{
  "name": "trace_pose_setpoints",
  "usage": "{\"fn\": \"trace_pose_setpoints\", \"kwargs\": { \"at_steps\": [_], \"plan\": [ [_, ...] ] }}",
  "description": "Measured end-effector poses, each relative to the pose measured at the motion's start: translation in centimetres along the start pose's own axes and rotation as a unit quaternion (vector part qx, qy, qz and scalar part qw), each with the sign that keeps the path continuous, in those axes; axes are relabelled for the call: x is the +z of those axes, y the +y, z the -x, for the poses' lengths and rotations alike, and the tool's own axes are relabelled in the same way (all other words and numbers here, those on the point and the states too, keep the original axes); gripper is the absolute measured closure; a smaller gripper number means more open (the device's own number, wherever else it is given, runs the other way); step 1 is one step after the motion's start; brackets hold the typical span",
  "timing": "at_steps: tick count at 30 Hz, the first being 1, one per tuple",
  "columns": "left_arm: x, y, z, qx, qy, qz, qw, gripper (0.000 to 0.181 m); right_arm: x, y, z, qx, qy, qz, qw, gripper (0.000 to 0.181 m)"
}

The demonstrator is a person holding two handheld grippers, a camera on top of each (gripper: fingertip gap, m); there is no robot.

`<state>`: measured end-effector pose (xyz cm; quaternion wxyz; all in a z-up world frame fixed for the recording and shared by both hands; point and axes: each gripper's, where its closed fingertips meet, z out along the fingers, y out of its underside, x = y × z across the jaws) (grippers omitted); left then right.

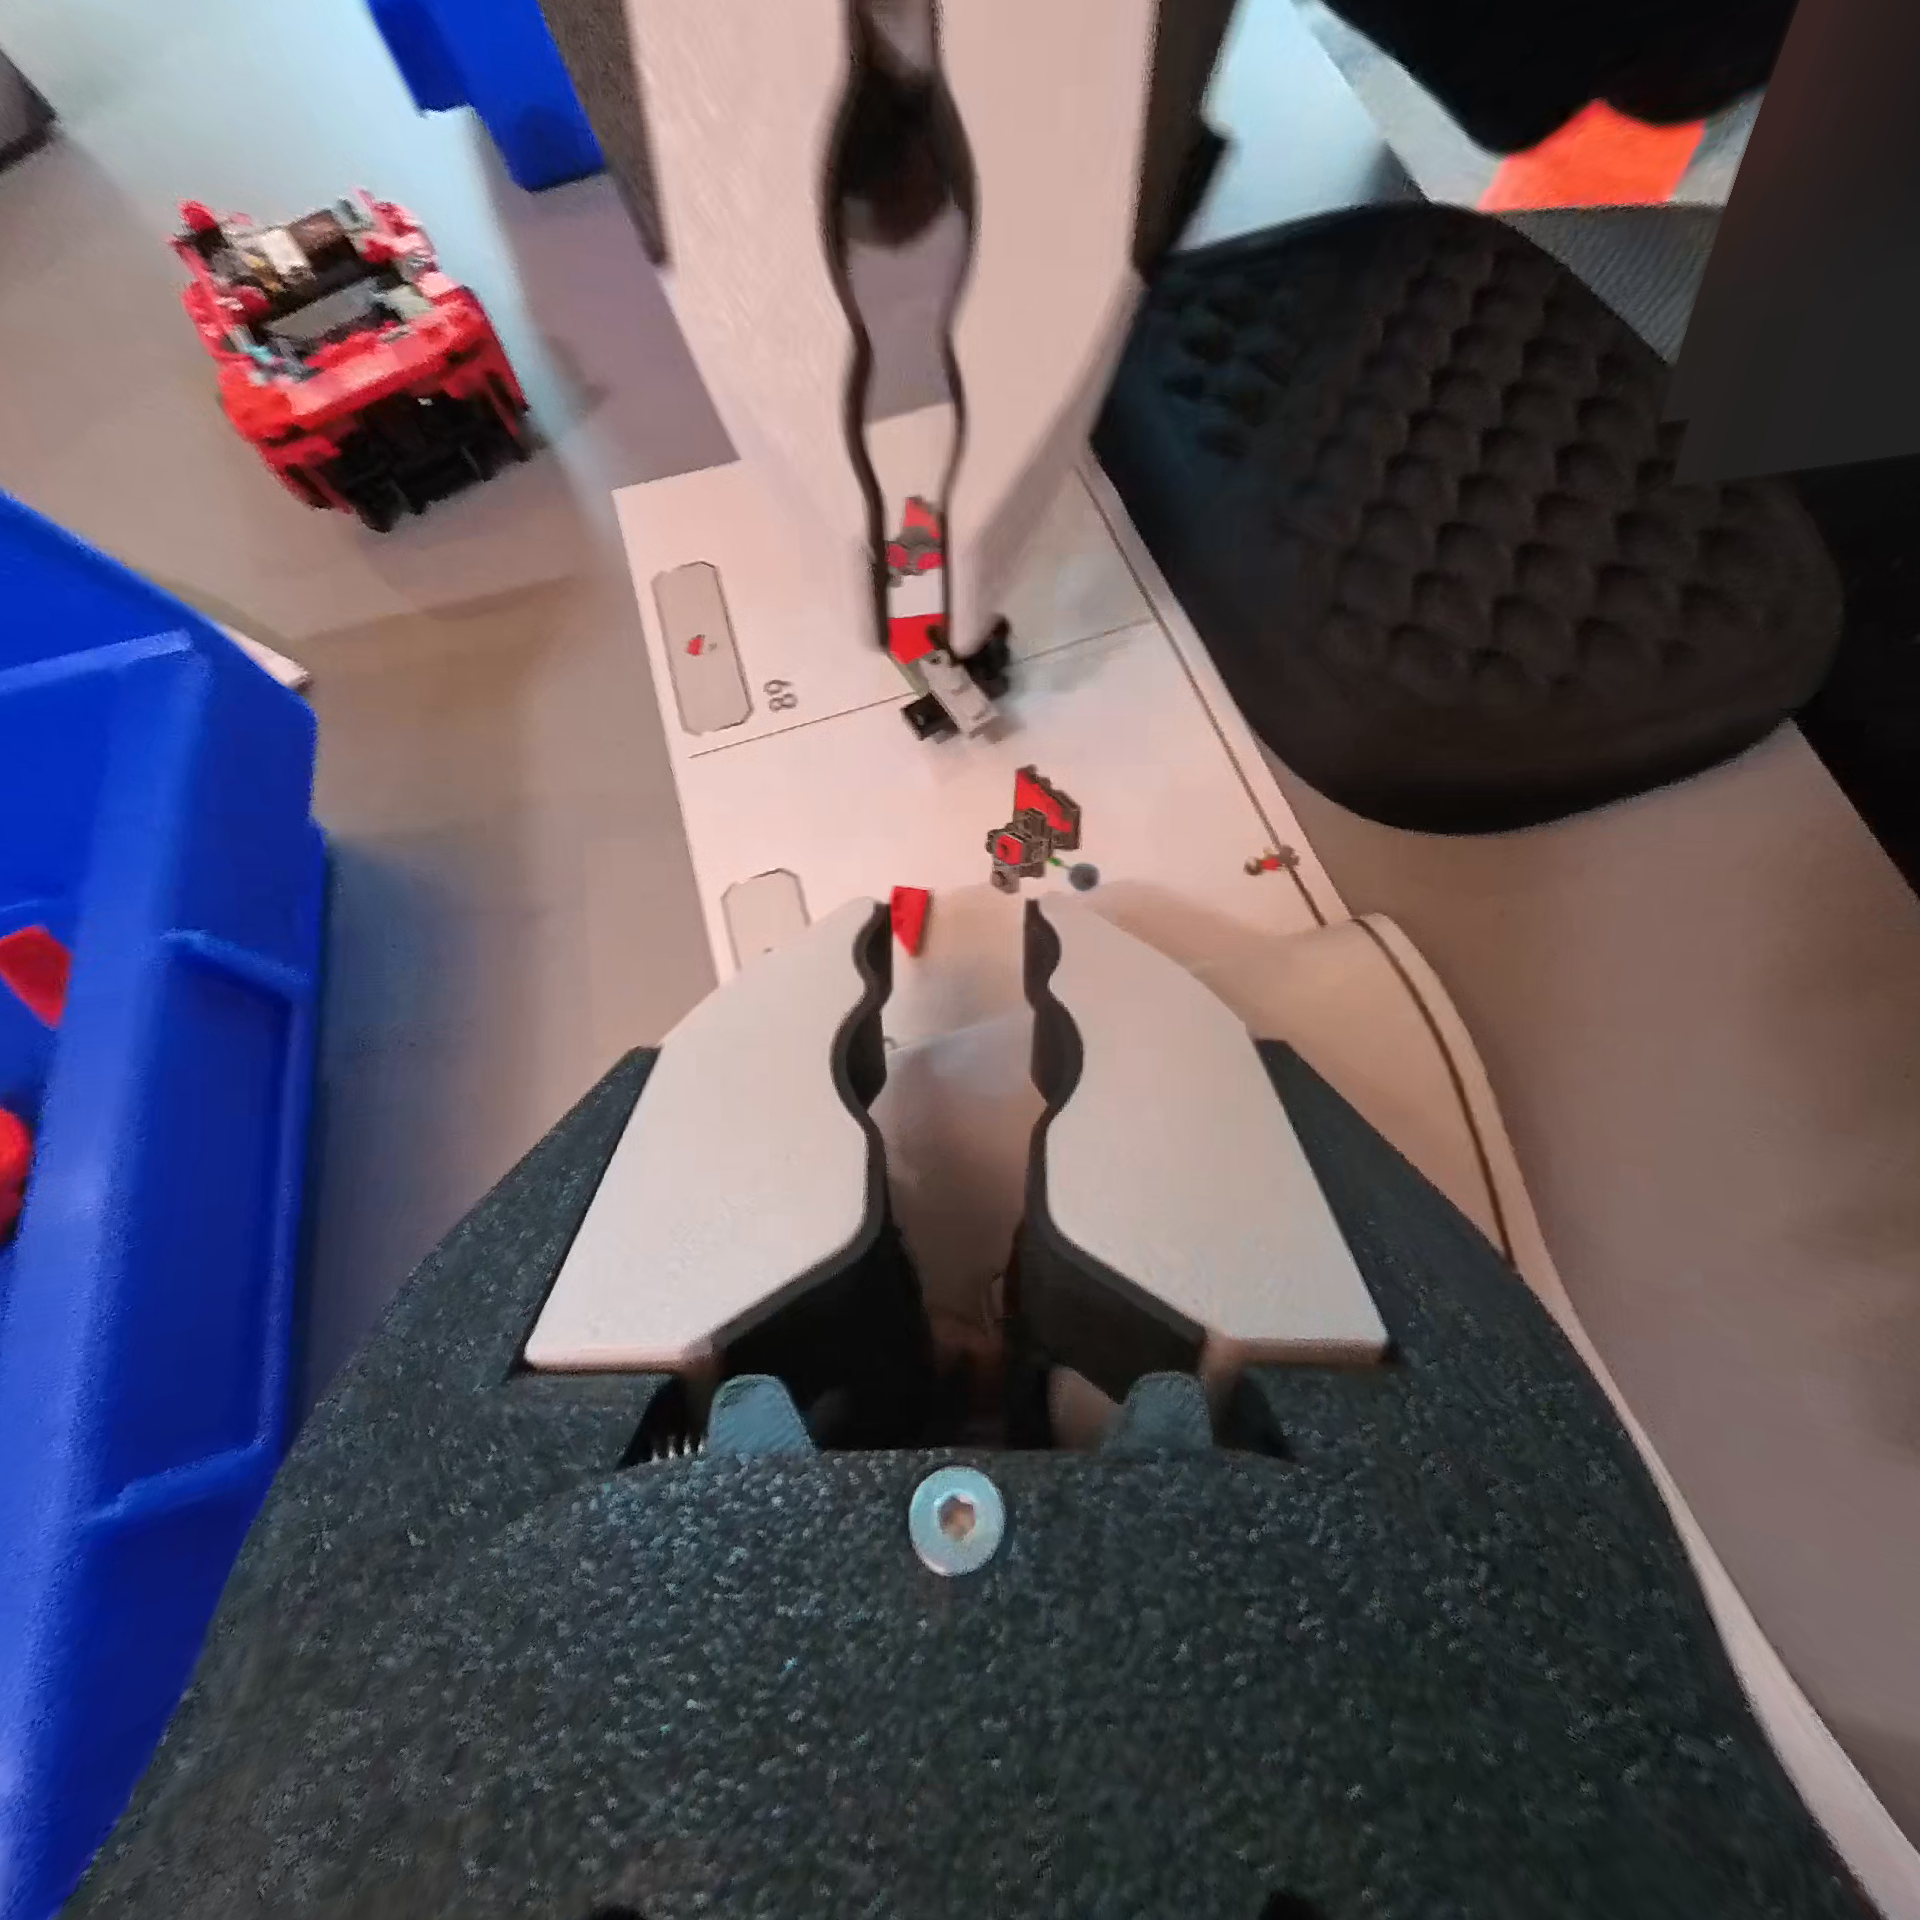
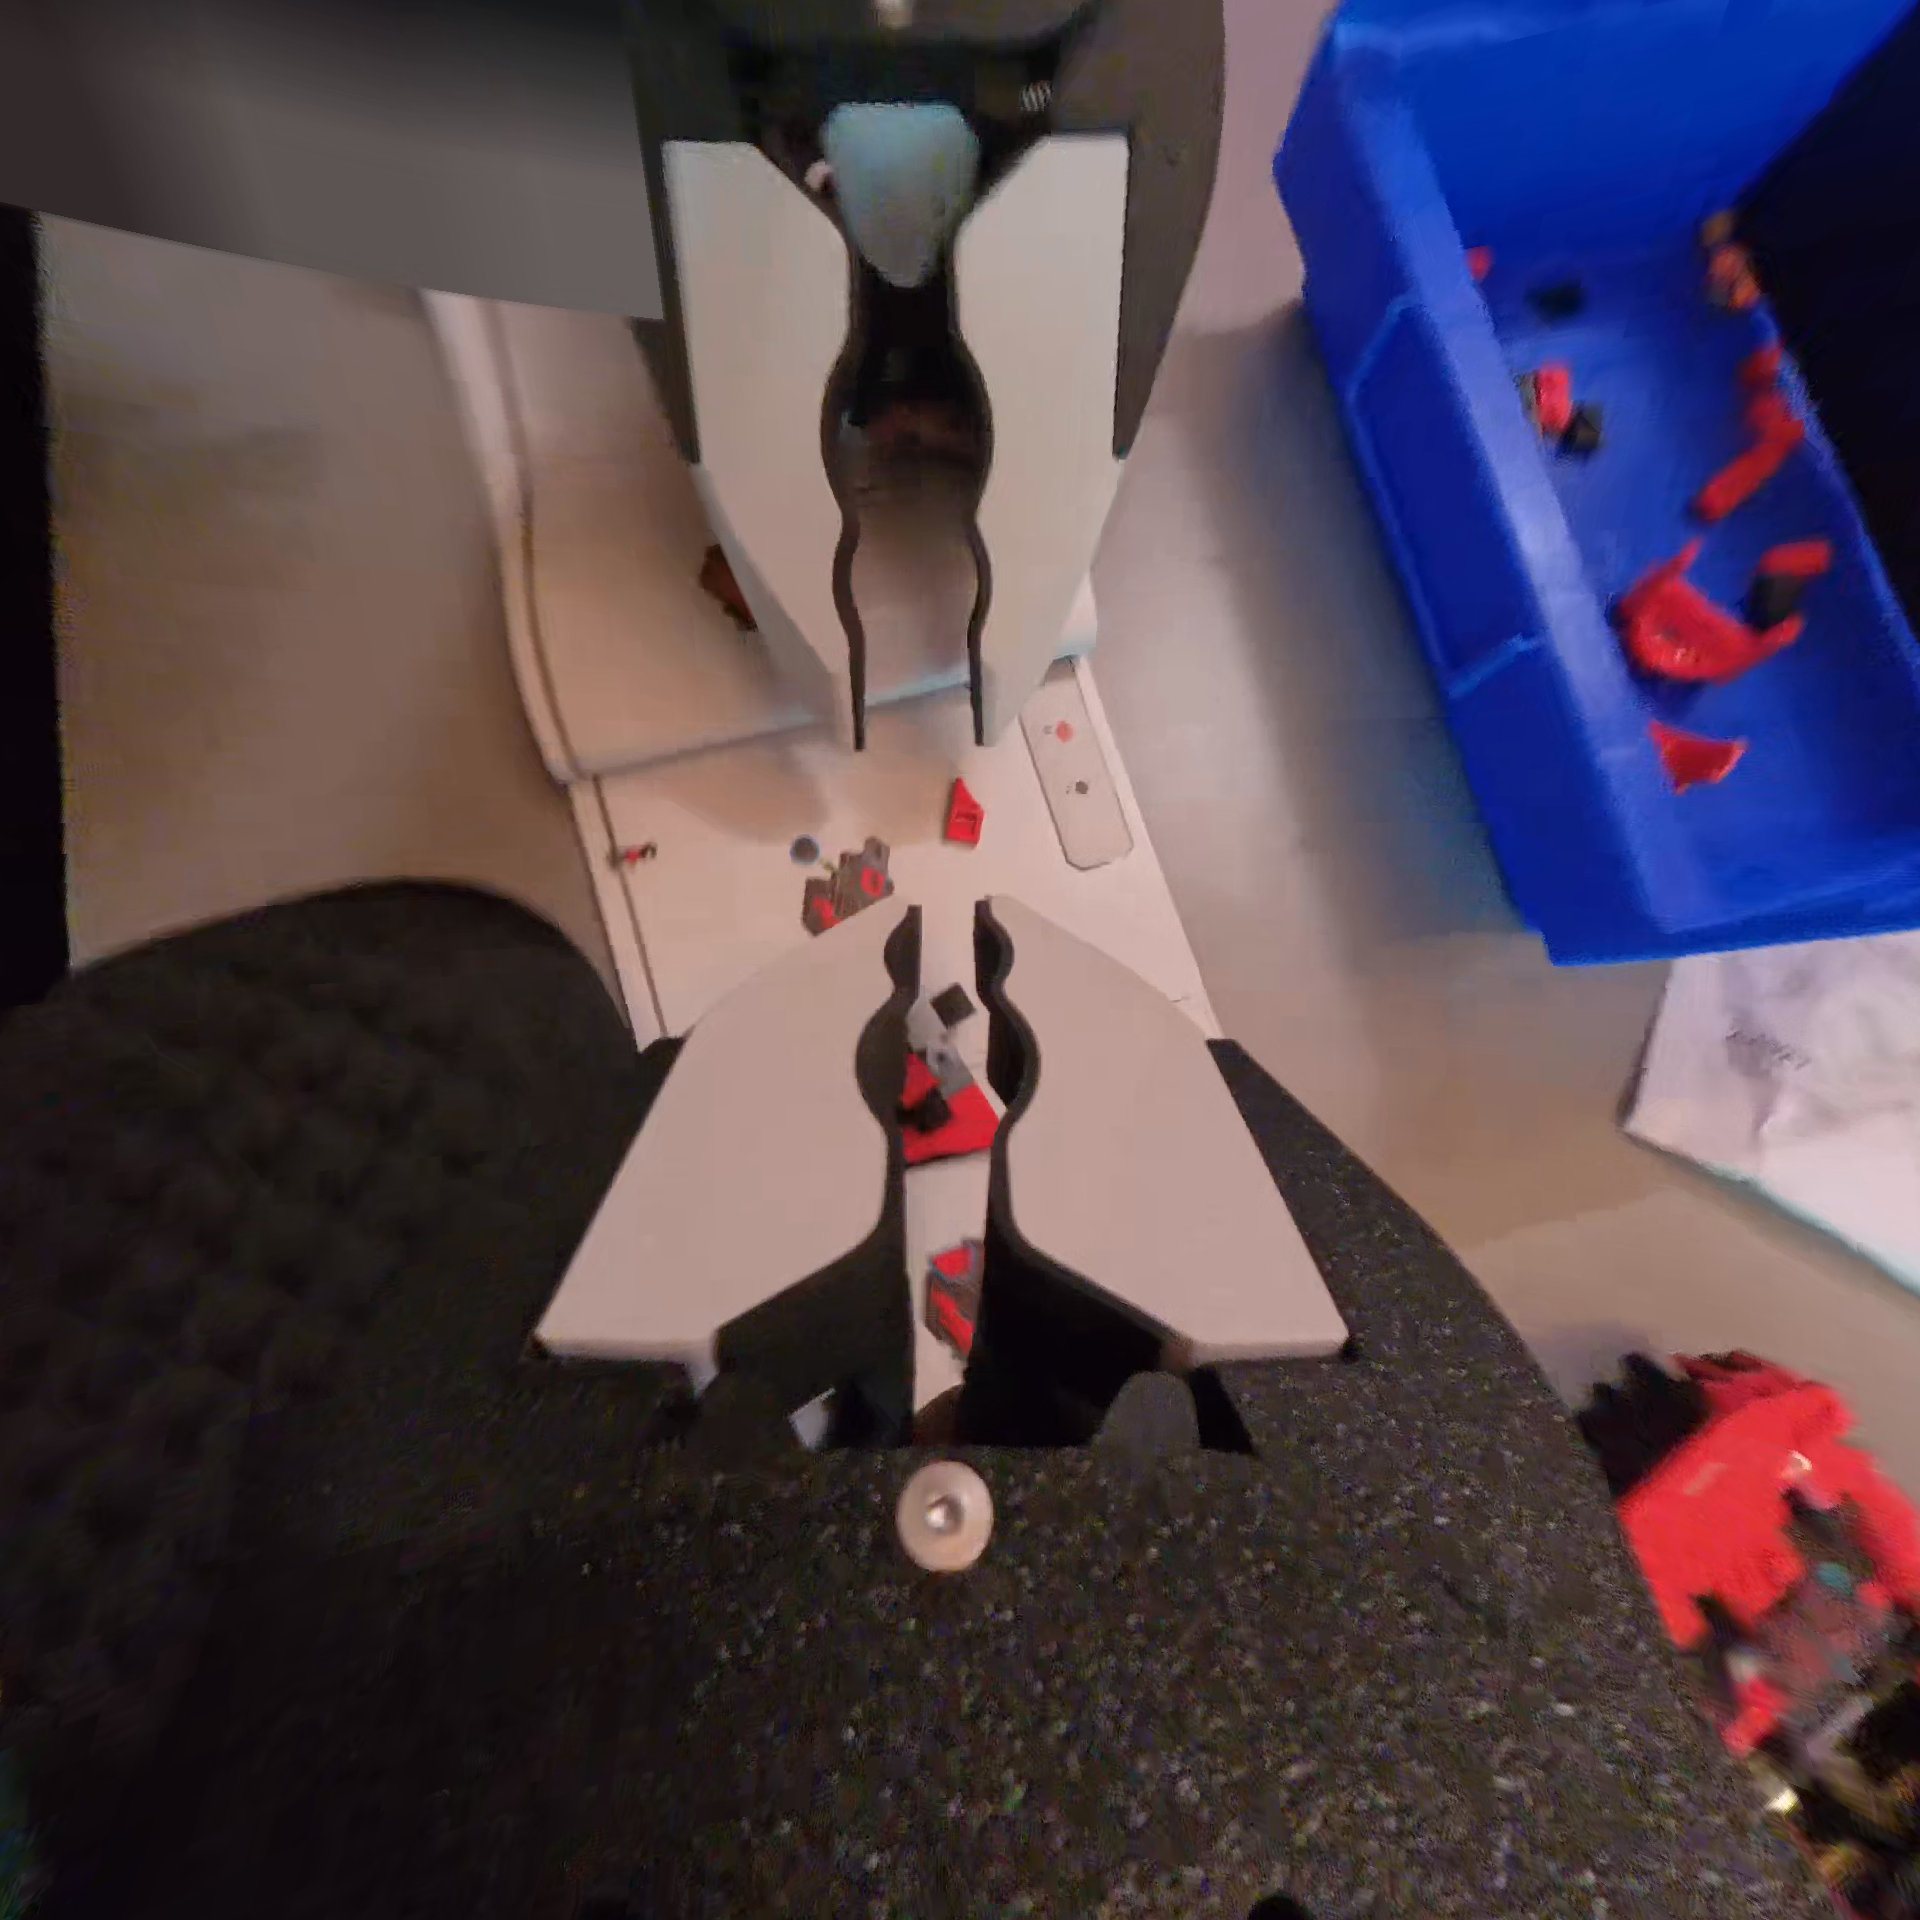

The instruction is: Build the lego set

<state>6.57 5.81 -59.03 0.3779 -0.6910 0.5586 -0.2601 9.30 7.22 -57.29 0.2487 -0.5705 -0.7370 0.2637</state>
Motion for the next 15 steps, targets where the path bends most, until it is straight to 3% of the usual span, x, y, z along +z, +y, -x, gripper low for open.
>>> {"fn": "trace_pose_setpoints", "kwargs": {
  "at_steps": [6,15],
  "plan": [
    [-0.3,0.5,0.8,-0.023,-0.017,0.003,1.000,0.161,4.0,0.9,-0.1,0.045,0.030,0.089,0.995,0.166],
    [-0.2,0.7,0.2,0.008,-0.008,0.009,1.000,0.160,4.9,0.5,-0.3,0.069,0.009,0.068,0.995,0.173]
  ]
}}
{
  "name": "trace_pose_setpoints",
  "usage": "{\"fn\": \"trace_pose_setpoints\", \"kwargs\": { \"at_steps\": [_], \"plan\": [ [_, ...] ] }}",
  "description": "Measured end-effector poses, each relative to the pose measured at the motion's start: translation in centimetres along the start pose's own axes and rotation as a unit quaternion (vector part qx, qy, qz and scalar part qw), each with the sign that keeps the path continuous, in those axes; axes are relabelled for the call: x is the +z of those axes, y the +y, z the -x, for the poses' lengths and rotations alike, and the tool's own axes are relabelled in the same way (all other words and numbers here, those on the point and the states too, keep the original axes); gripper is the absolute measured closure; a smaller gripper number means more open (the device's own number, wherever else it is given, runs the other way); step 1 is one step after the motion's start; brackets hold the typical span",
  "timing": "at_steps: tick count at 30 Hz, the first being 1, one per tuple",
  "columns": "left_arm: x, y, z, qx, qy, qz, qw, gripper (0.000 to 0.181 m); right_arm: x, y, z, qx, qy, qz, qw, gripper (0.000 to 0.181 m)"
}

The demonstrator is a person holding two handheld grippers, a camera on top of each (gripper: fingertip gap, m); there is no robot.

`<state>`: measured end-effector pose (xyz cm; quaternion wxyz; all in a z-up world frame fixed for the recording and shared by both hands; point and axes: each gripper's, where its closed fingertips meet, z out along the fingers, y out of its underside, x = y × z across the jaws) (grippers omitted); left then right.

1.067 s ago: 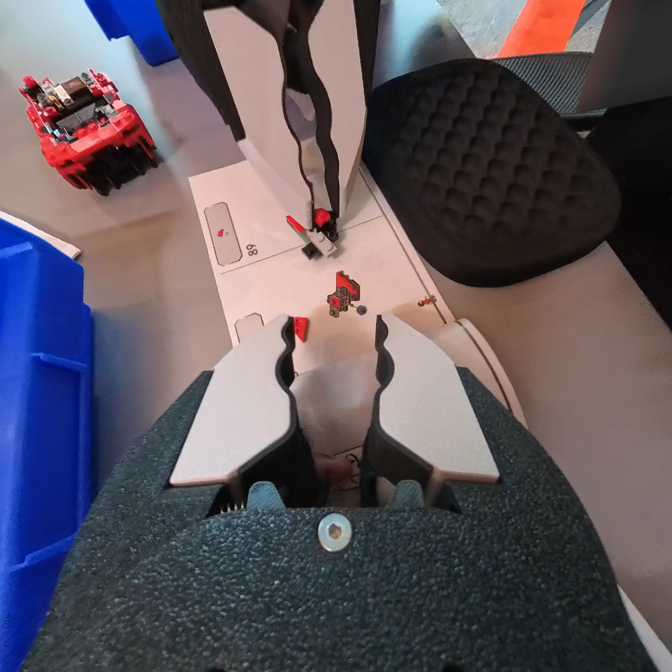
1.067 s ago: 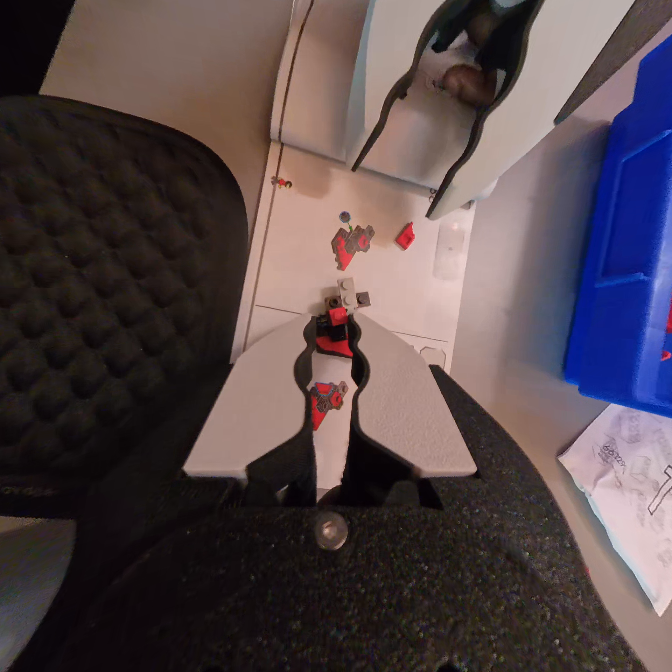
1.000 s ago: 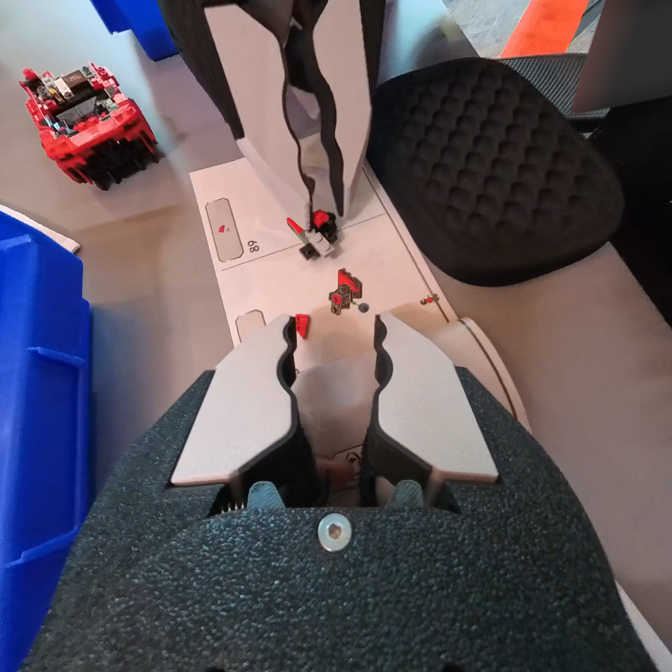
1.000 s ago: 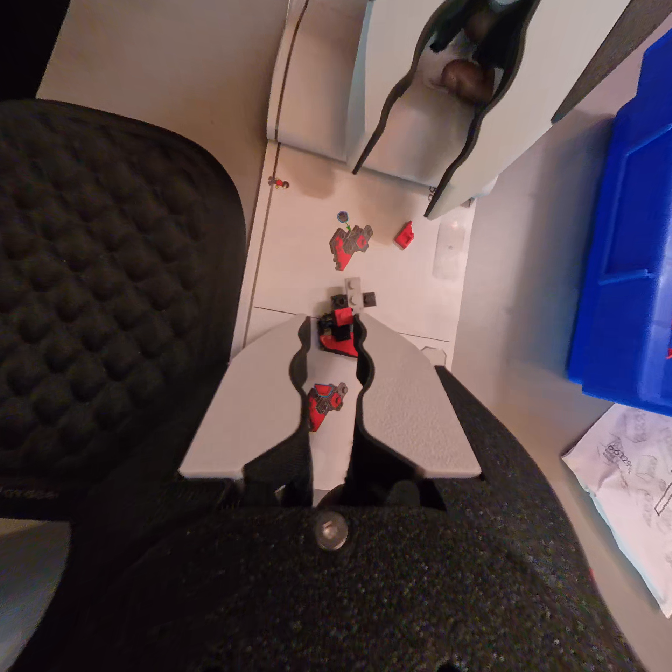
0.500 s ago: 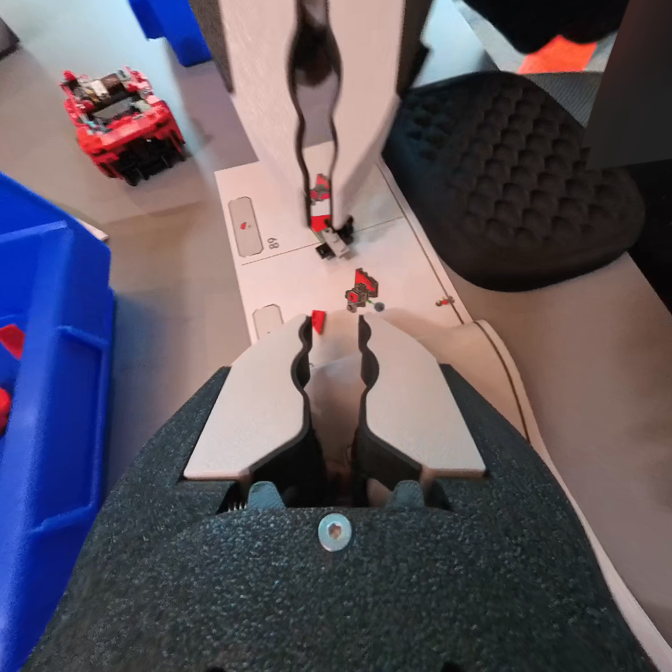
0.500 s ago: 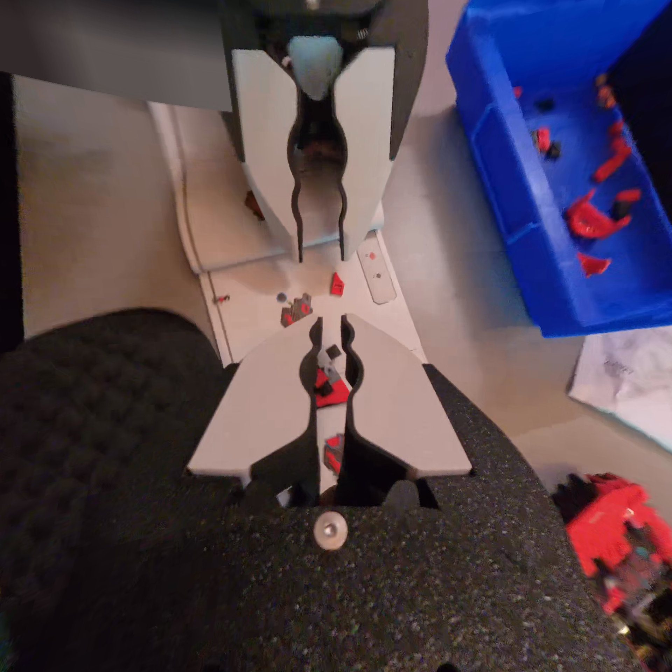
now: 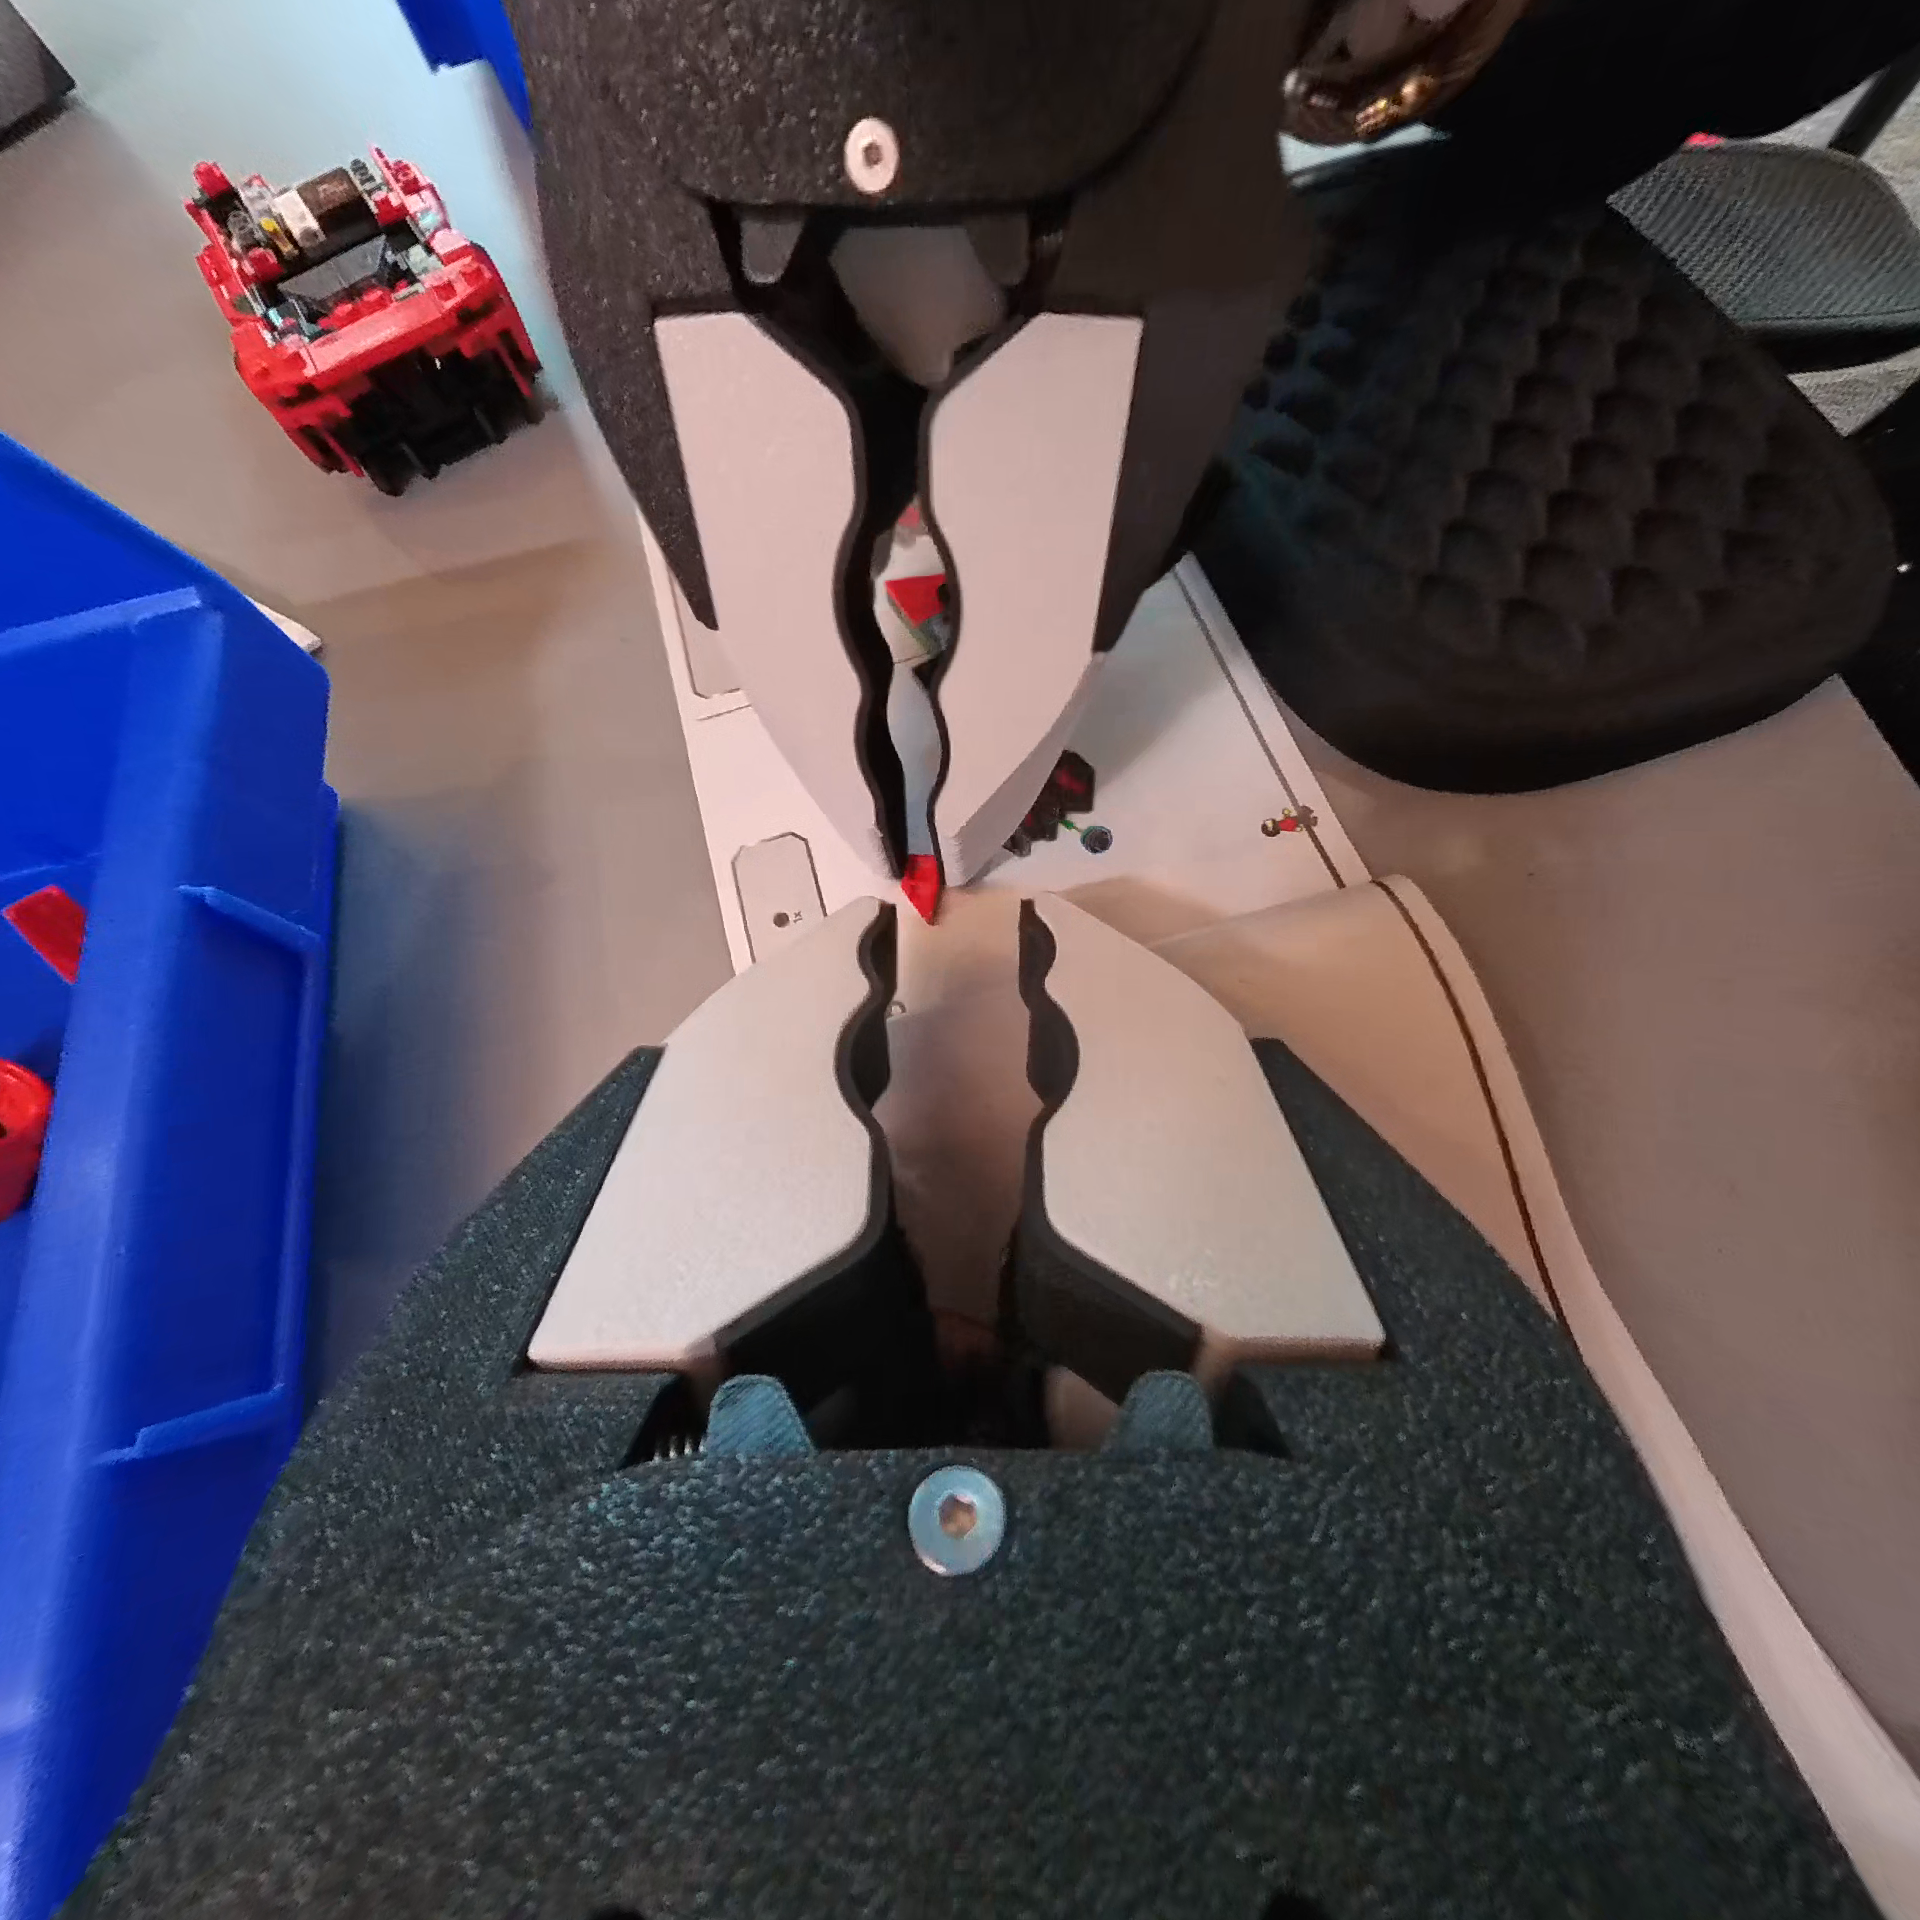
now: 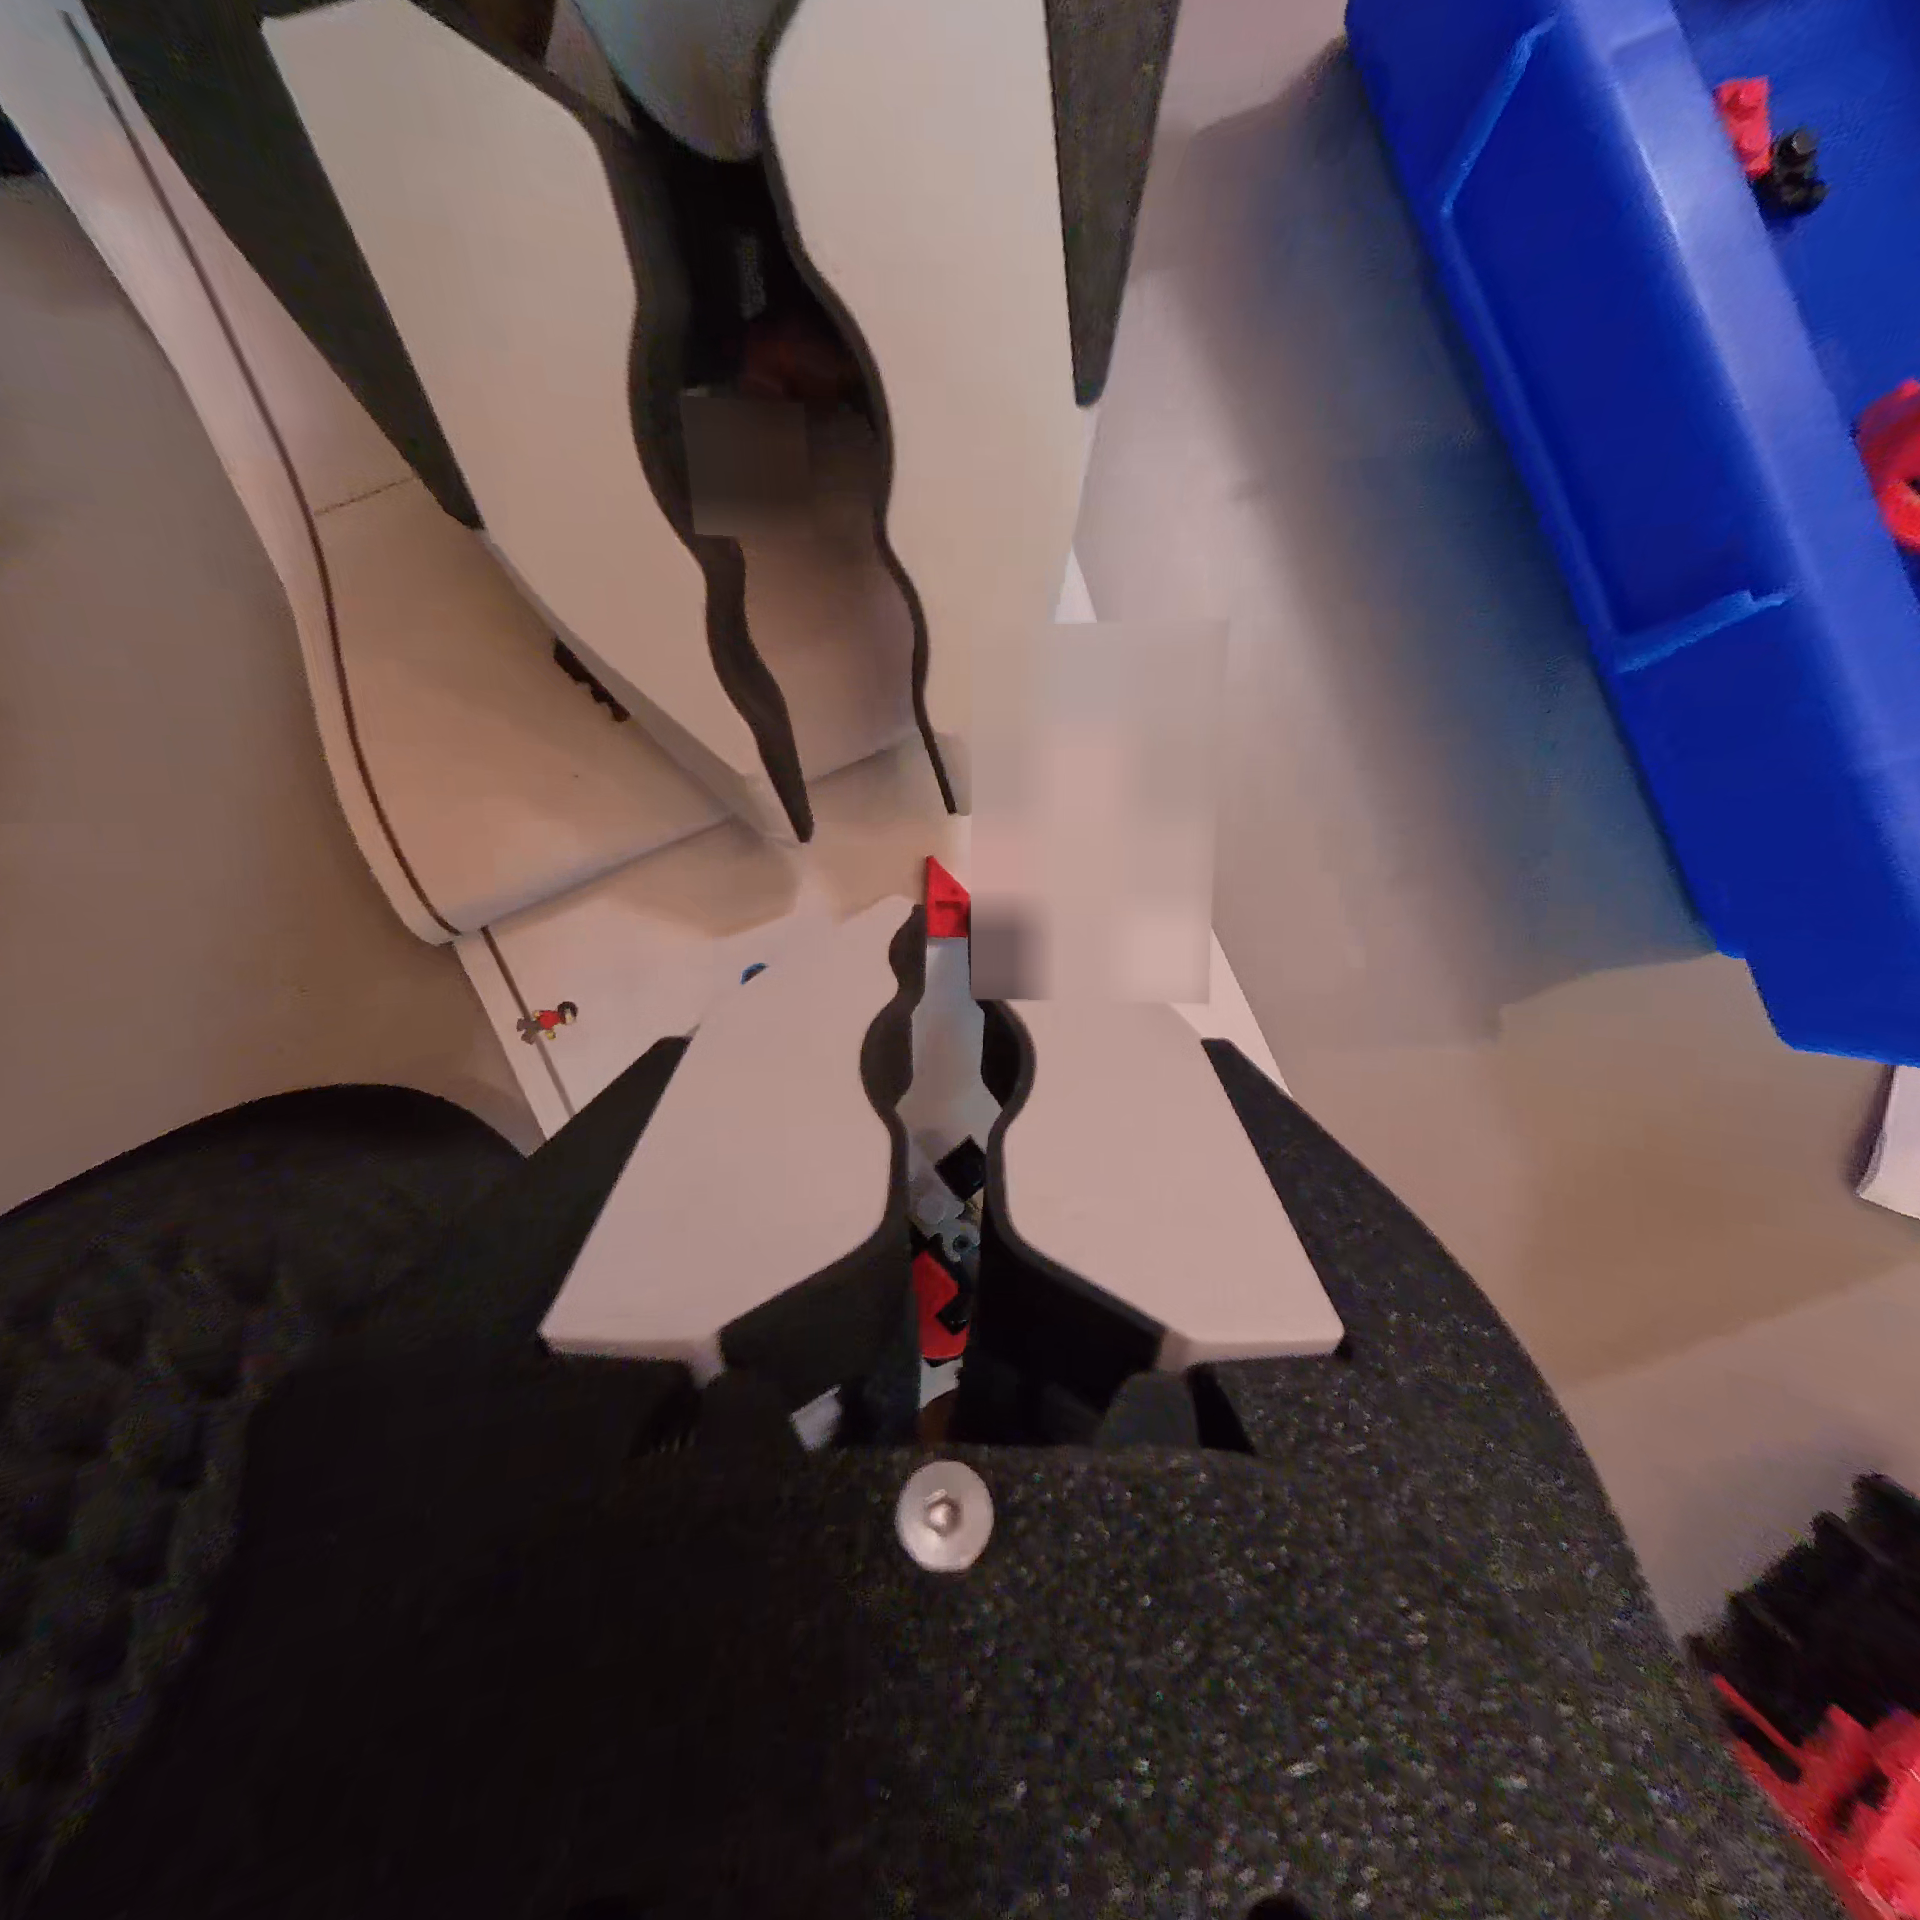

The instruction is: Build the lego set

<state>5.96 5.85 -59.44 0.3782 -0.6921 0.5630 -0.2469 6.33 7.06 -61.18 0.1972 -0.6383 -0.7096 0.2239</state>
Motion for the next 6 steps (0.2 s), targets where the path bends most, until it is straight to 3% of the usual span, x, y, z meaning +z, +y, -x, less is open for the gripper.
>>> {"fn": "trace_pose_setpoints", "kwargs": {
  "at_steps": [3,6],
  "plan": [
    [-0.4,-0.7,0.3,0.076,-0.030,-0.026,0.996,0.160,-0.7,-0.4,0.3,0.032,-0.040,-0.032,0.998,0.174],
    [-0.9,-1.9,0.9,0.206,-0.109,-0.032,0.972,0.161,-2.0,-0.7,0.6,0.071,-0.083,-0.042,0.993,0.173]
  ]
}}
